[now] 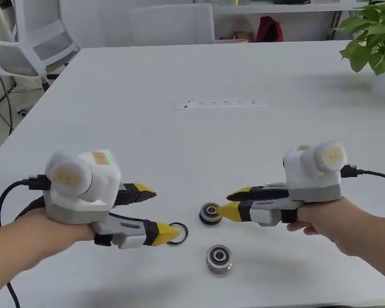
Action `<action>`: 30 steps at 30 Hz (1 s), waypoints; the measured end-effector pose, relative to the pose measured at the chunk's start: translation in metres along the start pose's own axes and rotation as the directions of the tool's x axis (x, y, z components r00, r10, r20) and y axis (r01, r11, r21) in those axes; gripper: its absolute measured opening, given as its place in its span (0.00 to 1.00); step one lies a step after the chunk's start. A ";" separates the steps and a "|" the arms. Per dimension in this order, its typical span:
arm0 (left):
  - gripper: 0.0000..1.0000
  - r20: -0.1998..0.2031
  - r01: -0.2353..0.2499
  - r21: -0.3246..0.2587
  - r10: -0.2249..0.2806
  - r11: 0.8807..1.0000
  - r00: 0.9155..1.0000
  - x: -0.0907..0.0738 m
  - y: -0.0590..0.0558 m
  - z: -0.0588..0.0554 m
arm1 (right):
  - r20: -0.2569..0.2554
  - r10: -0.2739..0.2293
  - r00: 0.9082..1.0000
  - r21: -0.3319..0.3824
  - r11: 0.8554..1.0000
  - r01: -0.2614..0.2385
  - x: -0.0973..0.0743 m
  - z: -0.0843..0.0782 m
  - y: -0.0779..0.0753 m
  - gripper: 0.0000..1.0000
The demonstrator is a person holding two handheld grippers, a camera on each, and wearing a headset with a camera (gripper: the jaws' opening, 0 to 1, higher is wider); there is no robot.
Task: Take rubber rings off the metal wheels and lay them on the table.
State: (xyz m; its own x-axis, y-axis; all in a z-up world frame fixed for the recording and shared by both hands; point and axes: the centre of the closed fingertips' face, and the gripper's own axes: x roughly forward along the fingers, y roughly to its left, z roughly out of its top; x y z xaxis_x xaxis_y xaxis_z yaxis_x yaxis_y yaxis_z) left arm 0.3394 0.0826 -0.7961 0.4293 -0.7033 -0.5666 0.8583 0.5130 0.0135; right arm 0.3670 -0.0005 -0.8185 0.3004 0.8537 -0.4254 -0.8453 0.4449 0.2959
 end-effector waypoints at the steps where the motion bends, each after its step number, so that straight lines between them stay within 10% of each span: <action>1: 0.54 -0.002 0.002 0.000 -0.002 1.000 1.000 0.001 0.000 0.000 | -0.004 -0.002 1.000 -0.004 1.000 0.002 0.000 -0.002 -0.001 0.28; 30: 0.47 -0.024 0.025 0.017 -0.025 1.000 0.999 0.041 0.004 -0.002 | -0.050 -0.009 0.999 -0.039 0.999 0.007 0.011 -0.026 -0.006 0.28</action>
State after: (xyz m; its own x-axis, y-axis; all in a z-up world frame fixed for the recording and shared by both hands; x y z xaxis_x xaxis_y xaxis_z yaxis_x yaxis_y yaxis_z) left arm 0.3598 0.0564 -0.8212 0.4011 -0.7037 -0.5865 0.8735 0.4866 0.0135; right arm 0.3638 -0.0013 -0.8472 0.2854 0.8350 -0.4705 -0.8599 0.4399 0.2591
